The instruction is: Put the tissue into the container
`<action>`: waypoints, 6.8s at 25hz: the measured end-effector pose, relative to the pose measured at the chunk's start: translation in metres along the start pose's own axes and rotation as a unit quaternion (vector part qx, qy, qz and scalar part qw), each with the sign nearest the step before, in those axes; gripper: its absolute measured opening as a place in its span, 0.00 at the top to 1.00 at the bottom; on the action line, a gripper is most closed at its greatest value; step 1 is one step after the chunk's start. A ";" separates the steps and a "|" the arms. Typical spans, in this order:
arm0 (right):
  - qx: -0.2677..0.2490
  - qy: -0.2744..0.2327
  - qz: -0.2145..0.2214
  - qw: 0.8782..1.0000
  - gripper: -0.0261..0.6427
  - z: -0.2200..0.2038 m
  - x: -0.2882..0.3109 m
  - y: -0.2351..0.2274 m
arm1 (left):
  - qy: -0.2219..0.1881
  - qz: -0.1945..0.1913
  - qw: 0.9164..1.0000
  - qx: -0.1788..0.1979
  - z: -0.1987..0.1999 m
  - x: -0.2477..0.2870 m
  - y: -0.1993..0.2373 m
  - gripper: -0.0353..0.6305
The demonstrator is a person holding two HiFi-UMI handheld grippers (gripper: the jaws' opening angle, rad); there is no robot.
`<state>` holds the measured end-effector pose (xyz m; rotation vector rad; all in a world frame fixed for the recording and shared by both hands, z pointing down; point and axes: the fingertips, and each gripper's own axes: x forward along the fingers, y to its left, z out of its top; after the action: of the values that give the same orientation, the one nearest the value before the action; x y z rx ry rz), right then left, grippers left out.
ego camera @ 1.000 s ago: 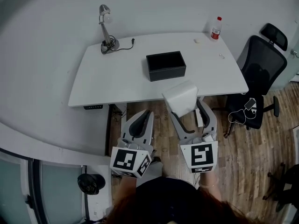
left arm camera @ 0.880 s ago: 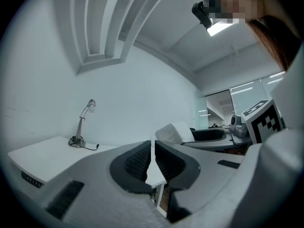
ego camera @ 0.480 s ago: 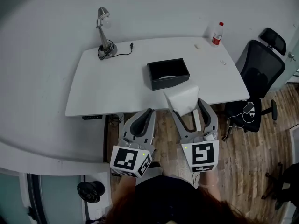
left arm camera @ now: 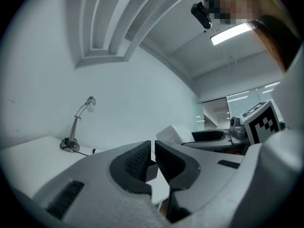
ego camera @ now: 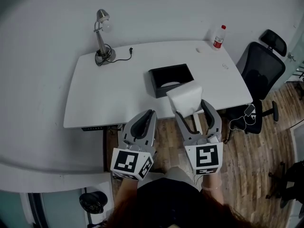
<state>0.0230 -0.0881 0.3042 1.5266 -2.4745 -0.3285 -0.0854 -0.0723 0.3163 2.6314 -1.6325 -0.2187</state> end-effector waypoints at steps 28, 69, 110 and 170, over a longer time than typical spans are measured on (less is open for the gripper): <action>-0.003 0.008 -0.001 1.000 0.44 0.001 0.066 -0.016 | 0.005 -0.025 1.000 0.001 0.000 0.057 0.034 0.88; 0.051 0.088 0.023 0.995 0.45 -0.080 0.185 -0.058 | 0.058 -0.013 0.998 -0.014 -0.042 0.168 0.085 0.88; 0.072 0.198 0.053 0.976 0.46 -0.146 0.226 -0.047 | 0.108 -0.009 0.993 -0.048 -0.091 0.209 0.109 0.88; 0.050 0.179 -0.003 0.983 0.77 -0.126 0.202 -0.038 | 0.095 0.022 0.995 -0.012 -0.072 0.148 0.120 0.88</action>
<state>0.0042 -0.2957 0.4257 1.4791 -2.2307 0.0679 -0.1175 -0.2612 0.3854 2.5057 -1.6132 0.0137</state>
